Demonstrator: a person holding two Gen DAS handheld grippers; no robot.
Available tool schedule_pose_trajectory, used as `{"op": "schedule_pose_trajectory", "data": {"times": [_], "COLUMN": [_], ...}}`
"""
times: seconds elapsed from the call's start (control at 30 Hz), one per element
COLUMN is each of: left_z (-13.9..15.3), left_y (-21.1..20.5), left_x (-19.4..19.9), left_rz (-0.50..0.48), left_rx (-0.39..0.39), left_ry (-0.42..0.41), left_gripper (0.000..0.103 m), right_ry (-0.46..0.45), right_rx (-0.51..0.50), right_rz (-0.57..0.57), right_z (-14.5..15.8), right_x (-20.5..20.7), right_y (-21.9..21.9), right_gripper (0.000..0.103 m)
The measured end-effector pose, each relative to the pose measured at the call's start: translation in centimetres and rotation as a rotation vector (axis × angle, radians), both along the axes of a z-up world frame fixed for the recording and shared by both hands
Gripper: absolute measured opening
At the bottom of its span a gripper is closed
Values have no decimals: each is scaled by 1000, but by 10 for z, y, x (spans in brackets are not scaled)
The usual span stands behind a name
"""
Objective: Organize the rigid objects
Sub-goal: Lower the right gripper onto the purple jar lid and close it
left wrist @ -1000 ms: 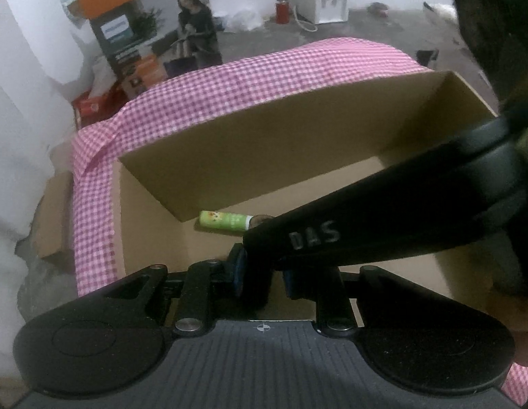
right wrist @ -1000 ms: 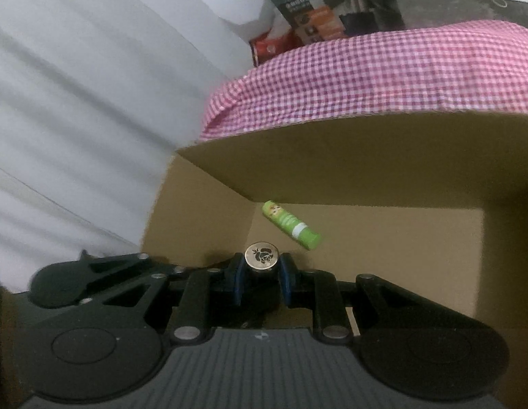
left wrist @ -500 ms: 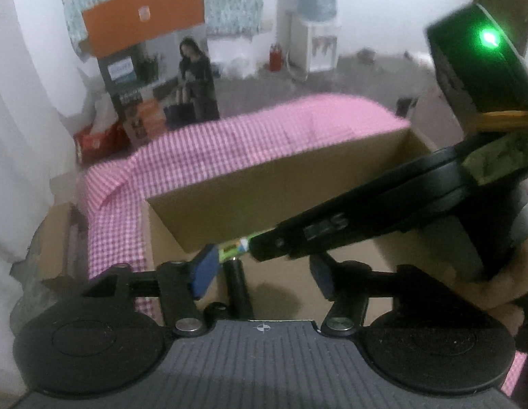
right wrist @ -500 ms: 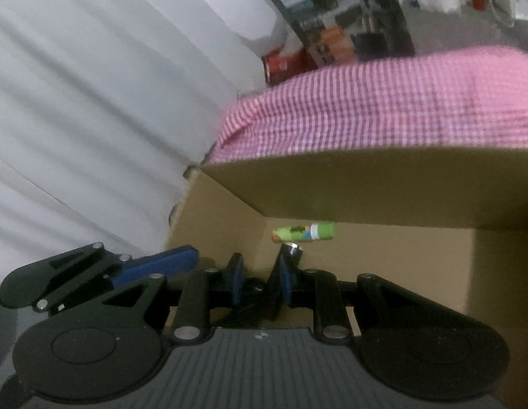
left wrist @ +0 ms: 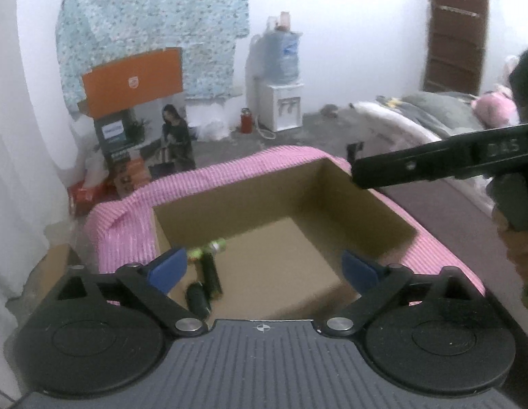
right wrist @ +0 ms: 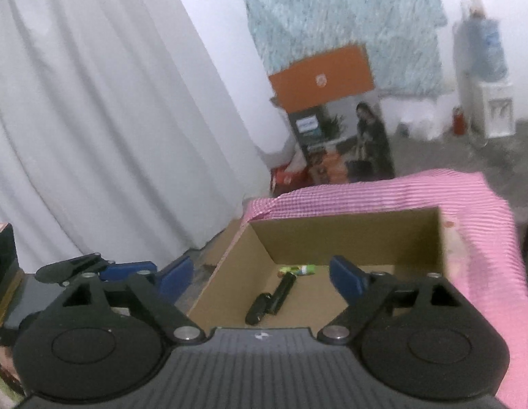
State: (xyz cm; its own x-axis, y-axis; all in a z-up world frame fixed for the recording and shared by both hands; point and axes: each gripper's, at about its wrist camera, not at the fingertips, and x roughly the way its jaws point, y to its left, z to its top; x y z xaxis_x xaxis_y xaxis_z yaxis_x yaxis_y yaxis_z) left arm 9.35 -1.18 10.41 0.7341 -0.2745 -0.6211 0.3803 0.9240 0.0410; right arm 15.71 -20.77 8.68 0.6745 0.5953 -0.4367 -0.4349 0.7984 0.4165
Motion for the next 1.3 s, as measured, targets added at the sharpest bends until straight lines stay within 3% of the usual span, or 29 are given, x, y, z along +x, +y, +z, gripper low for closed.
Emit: {"op": "schedule_pose_trajectory", "data": {"times": [0.13, 0.33, 0.47, 0.7, 1.03, 1.3], "left_z": [-22, -67, -100, -138, -156, -155], "left_y": [-7, -14, -20, -30, -30, -29], "left_x": [-26, -46, -52, -60, -54, -58], "left_rz": [-52, -90, -119, -114, -122, -135], "left_rx": [6, 40, 67, 148, 160, 159], "left_ry": [42, 138, 213, 245, 246, 245], "left_gripper": [99, 99, 99, 94, 71, 71], "right_ry": [-5, 109, 226, 359, 438, 446], "right_rx": [-5, 24, 55, 37, -21, -40], "right_rz": [-56, -103, -97, -59, -28, -29], "right_z": [-18, -72, -110, -154, -174, -177], "right_x": [-47, -85, -91, -93, -89, -83], "right_y": [-14, -18, -10, 17, 37, 42], "right_gripper": [91, 90, 78, 61, 33, 27]}}
